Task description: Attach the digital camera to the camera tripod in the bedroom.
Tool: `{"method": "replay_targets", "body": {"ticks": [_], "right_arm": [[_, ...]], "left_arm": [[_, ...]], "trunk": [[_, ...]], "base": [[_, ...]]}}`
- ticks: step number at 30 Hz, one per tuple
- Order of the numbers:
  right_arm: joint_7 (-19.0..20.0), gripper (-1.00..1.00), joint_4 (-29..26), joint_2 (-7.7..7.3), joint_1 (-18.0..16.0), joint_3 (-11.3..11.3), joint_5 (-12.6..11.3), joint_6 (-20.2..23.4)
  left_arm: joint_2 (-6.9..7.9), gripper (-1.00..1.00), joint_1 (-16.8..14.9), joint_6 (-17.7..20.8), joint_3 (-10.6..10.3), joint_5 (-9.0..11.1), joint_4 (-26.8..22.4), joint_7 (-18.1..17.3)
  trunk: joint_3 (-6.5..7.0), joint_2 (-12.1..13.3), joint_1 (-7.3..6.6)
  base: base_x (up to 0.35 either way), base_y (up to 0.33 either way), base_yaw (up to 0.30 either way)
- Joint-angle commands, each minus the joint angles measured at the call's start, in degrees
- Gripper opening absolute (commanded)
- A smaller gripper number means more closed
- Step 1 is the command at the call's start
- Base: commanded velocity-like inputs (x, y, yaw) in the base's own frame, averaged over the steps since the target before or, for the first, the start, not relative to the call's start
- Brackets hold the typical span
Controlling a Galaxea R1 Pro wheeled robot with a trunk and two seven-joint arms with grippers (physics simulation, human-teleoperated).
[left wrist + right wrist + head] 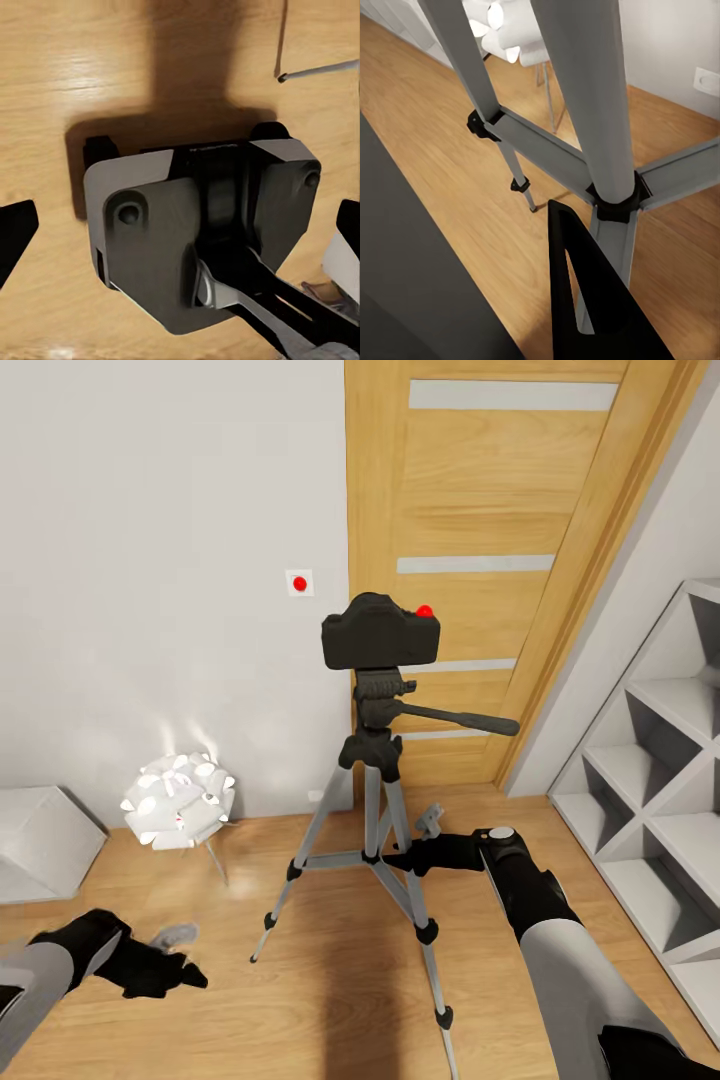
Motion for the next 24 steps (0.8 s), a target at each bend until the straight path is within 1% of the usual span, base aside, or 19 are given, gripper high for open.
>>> {"method": "replay_targets", "body": {"ticks": [1,2,3,4,5,6,7,9,11,12,13,14,15,16,17,20,21,22,24], "right_arm": [[0.57,-1.00,2.20,0.11,-0.02,-0.36,0.78,0.91],[0.57,-1.00,2.20,0.11,-0.02,-0.36,0.78,0.91],[0.57,-1.00,2.20,0.11,0.01,-0.36,0.78,0.91],[0.57,-1.00,2.20,0.11,0.00,-0.36,0.78,0.92],[0.57,-1.00,2.20,0.11,-0.01,-0.36,0.78,0.92],[0.57,-1.00,2.20,0.11,-0.01,-0.36,0.78,0.93],[0.57,-1.00,2.20,0.11,-0.02,-0.36,0.78,0.93],[0.57,-1.00,2.20,0.11,-0.02,-0.36,0.78,0.94],[0.57,-1.00,2.20,0.11,-0.02,-0.36,0.80,0.94],[0.57,-1.00,2.20,0.11,-0.02,-0.36,0.80,0.94],[0.57,-1.00,2.20,0.11,0.01,-0.36,0.79,0.94],[0.57,-1.00,2.20,0.11,0.00,-0.36,0.79,0.94],[0.57,-1.00,2.20,0.11,-0.01,-0.36,0.79,0.94],[0.57,-1.00,2.20,0.11,-0.01,-0.36,0.79,0.94],[0.57,-1.00,2.20,0.11,-0.02,-0.36,0.78,0.94],[0.57,-1.00,2.20,0.11,-0.02,-0.36,0.78,0.94],[0.57,-1.00,2.20,0.11,-0.02,-0.36,0.78,0.94],[0.57,-1.00,2.20,0.11,-0.02,-0.36,0.78,0.94],[0.57,-1.00,2.20,0.11,-0.02,-0.36,0.78,0.94]], "left_arm": [[-0.01,1.00,1.13,-0.54,0.39,0.04,-0.02,-0.29],[-0.02,1.00,2.13,-1.24,0.40,0.49,-0.02,-0.08],[-0.11,1.00,4.10,-3.01,0.45,1.84,0.00,0.56],[-0.19,1.00,5.10,-3.99,0.47,2.75,0.02,1.05],[-0.37,1.00,7.19,-6.03,0.50,5.01,0.05,2.53],[-0.50,1.00,8.29,-7.09,0.51,6.41,0.05,3.60],[-0.95,1.00,10.68,-9.35,0.52,9.65,0.03,6.44],[-1.66,1.00,13.22,-12.22,0.53,13.54,0.02,10.09],[-3.49,1.00,18.07,-20.86,0.54,23.25,0.03,18.95],[-3.96,1.00,19.16,-23.43,0.52,25.82,0.04,21.32],[-4.90,1.00,21.12,-28.33,0.50,30.57,0.06,26.10],[-5.36,1.00,22.00,-30.48,0.49,32.68,0.06,28.47],[-6.24,1.00,23.58,-33.58,0.48,36.12,0.07,33.19],[-6.64,1.00,24.23,-34.55,0.47,37.40,0.07,35.47],[-7.39,1.00,25.29,-35.51,0.47,39.25,0.08,39.75],[-8.34,1.00,26.41,-34.94,0.46,40.87,0.13,44.84],[-8.99,1.00,27.16,-33.75,0.46,41.50,0.14,47.10],[-9.35,1.00,27.63,-33.08,0.46,41.73,0.13,47.90],[-10.66,1.00,29.31,-31.54,0.46,42.16,0.11,49.57]], "trunk": [[-0.10,-0.09,0.05],[-0.10,-0.09,0.05],[-0.10,-0.09,0.05],[-0.10,-0.09,0.05],[-0.10,-0.09,0.05],[-0.10,-0.09,0.05],[-0.10,-0.09,0.05],[-0.10,-0.09,0.05],[-0.10,-0.09,0.05],[-0.10,-0.09,0.05],[-0.10,-0.09,0.05],[-0.10,-0.09,0.05],[-0.10,-0.09,0.05],[-0.10,-0.09,0.05],[-0.10,-0.09,0.05],[-0.10,-0.09,0.05],[-0.10,-0.09,0.05],[-0.10,-0.09,0.05],[-0.10,-0.09,0.05]], "base": [[0.000,0.000,0.000],[0.000,0.000,0.000],[0.000,0.000,0.000],[0.000,0.000,0.000],[0.000,0.000,0.000],[0.000,0.000,0.000],[0.000,0.000,0.000],[0.000,0.000,0.000],[0.000,0.000,0.000],[0.000,0.000,0.000],[0.000,0.000,0.000],[0.000,0.000,0.000],[0.000,0.000,0.000],[0.000,0.000,0.000],[0.000,0.000,0.000],[0.000,0.000,0.000],[0.000,0.000,0.000],[0.000,0.000,0.000],[0.000,0.000,0.000]]}}
